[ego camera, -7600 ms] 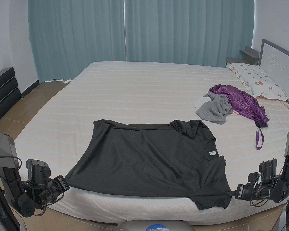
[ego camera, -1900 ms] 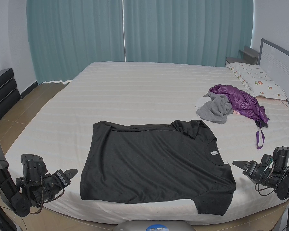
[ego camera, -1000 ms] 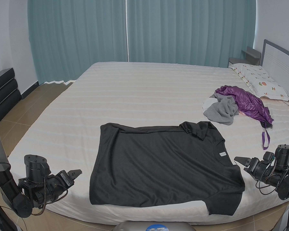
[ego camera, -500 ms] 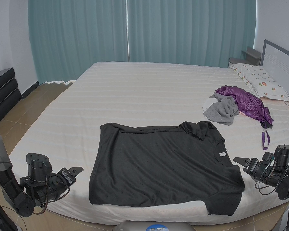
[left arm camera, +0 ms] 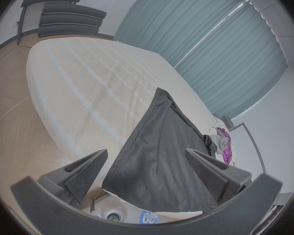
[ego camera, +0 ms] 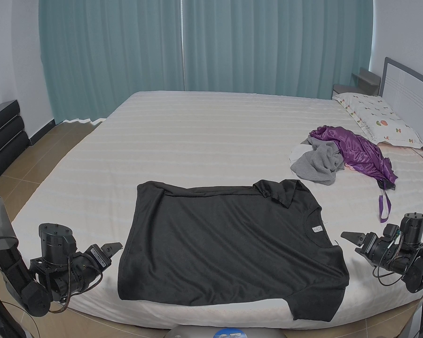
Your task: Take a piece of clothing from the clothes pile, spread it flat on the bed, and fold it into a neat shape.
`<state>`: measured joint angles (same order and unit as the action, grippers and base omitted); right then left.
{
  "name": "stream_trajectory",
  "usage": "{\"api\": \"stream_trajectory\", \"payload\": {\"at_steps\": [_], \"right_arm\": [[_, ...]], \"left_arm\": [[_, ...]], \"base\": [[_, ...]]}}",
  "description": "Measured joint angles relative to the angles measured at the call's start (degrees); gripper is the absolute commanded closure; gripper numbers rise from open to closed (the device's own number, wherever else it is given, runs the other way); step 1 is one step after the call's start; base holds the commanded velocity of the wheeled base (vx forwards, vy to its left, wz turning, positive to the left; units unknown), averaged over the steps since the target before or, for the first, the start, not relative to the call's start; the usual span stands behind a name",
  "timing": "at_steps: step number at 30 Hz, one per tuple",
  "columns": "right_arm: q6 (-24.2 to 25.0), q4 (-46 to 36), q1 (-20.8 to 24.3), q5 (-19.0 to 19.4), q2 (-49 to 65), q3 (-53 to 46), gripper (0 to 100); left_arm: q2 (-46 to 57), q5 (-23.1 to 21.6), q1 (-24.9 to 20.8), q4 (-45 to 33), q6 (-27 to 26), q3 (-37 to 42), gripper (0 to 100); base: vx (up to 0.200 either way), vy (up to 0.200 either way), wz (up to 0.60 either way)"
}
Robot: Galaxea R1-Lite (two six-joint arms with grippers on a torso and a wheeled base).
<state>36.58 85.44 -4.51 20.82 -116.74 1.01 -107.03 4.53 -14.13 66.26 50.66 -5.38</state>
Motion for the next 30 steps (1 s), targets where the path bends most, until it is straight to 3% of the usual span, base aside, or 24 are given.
{"api": "stream_trajectory", "payload": {"at_steps": [5,11,22,30], "right_arm": [[0.0,0.0,0.0,0.0,-0.2,0.0,0],[0.0,0.0,0.0,0.0,-0.2,0.0,0],[0.1,0.0,0.4,0.1,-0.2,0.0,0],[2.8,0.0,1.1,0.1,-0.2,0.0,0]], "left_arm": [[0.0,0.0,0.0,0.0,0.0,-0.1,0],[0.0,-0.1,0.0,0.0,0.1,0.0,0],[0.2,-0.1,0.0,-0.1,0.0,-0.7,0],[0.1,-0.3,0.5,-3.1,-0.4,-7.9,0]], "base": [[0.0,0.0,0.0],[0.2,0.0,0.0],[0.0,0.0,0.0],[0.0,0.0,0.0]]}}
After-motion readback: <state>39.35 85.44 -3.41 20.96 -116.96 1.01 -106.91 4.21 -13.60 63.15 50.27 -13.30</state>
